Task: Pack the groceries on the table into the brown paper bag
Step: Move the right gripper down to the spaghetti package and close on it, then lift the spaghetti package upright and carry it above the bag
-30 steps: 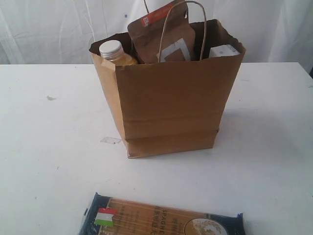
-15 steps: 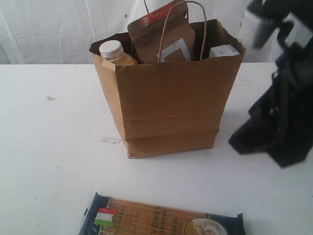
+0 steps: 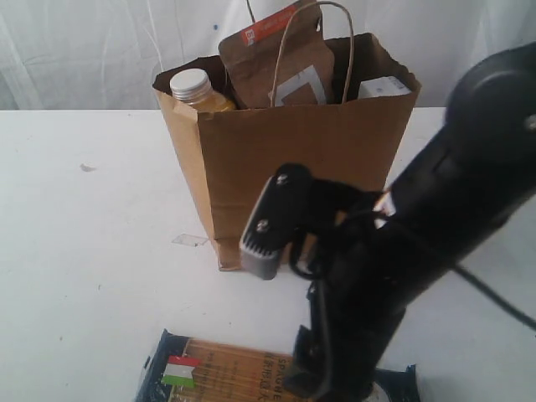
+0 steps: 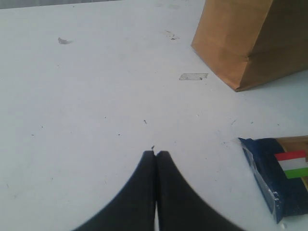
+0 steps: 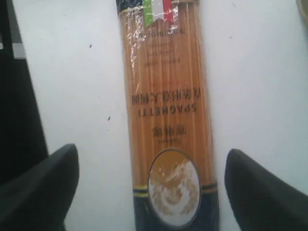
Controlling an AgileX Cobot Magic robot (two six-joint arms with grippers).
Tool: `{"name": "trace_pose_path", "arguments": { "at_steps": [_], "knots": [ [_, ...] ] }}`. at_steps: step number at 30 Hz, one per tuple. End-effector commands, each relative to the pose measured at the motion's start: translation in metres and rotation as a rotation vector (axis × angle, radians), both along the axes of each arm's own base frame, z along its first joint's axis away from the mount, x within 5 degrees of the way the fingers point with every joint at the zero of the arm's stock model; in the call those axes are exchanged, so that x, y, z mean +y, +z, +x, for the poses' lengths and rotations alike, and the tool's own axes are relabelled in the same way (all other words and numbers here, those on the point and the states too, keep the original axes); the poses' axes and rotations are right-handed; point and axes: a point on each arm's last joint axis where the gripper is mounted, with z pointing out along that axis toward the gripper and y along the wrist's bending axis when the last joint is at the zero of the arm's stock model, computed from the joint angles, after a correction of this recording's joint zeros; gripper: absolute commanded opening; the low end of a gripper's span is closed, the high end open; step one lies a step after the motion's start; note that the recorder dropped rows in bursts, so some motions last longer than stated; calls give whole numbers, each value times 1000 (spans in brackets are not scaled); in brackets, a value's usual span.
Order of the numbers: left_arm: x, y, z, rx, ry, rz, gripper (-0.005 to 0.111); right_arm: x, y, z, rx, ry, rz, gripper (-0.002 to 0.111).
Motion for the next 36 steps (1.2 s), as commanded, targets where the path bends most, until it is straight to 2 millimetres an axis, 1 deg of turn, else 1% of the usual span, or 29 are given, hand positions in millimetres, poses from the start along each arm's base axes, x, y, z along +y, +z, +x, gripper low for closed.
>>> {"name": "trace_pose_path", "arguments": {
  "at_steps": [1,2,3,4,5,6,7,11,13,16,17,21,22,23,24,28,30,33,36],
  "knots": [
    [0,-1,0,2,7,-12,0,34,-41,10,-66,81,-49,78],
    [0,-1,0,2,7,-12,0,39,-49,10,-63,98,-62,78],
    [0,-1,0,2,7,-12,0,49,-64,9,-58,130,-80,78],
    [0,-1,0,2,7,-12,0,53,-69,8,-56,138,-85,78],
    [0,-1,0,2,7,-12,0,62,-80,8,-52,158,-100,78],
    [0,-1,0,2,7,-12,0,65,-84,9,-52,164,-106,78],
    [0,-1,0,2,7,-12,0,72,-92,12,-60,177,-118,78],
    [0,-1,0,2,7,-12,0,89,-106,23,-65,180,-128,81],
    [0,-1,0,2,7,-12,0,93,-113,27,-61,179,-134,82],
    [0,-1,0,2,7,-12,0,99,-123,26,-56,187,-145,82],
    [0,-1,0,2,7,-12,0,101,-130,22,-36,200,-162,82],
    [0,-1,0,2,7,-12,0,103,-145,16,5,207,-205,80],
    [0,-1,0,2,7,-12,0,103,-146,16,15,191,-210,76],
    [0,-1,0,2,7,-12,0,102,-151,16,29,163,-223,62],
    [0,-1,0,2,7,-12,0,102,-152,16,31,154,-228,53],
    [0,-1,0,2,7,-12,0,102,-150,16,36,134,-228,2],
    [0,-1,0,2,7,-12,0,102,-148,16,39,117,-223,0],
    [0,-1,0,2,7,-12,0,102,-137,16,37,63,-197,0],
    [0,-1,0,2,7,-12,0,102,-110,17,-2,16,-123,0]
  ]
}}
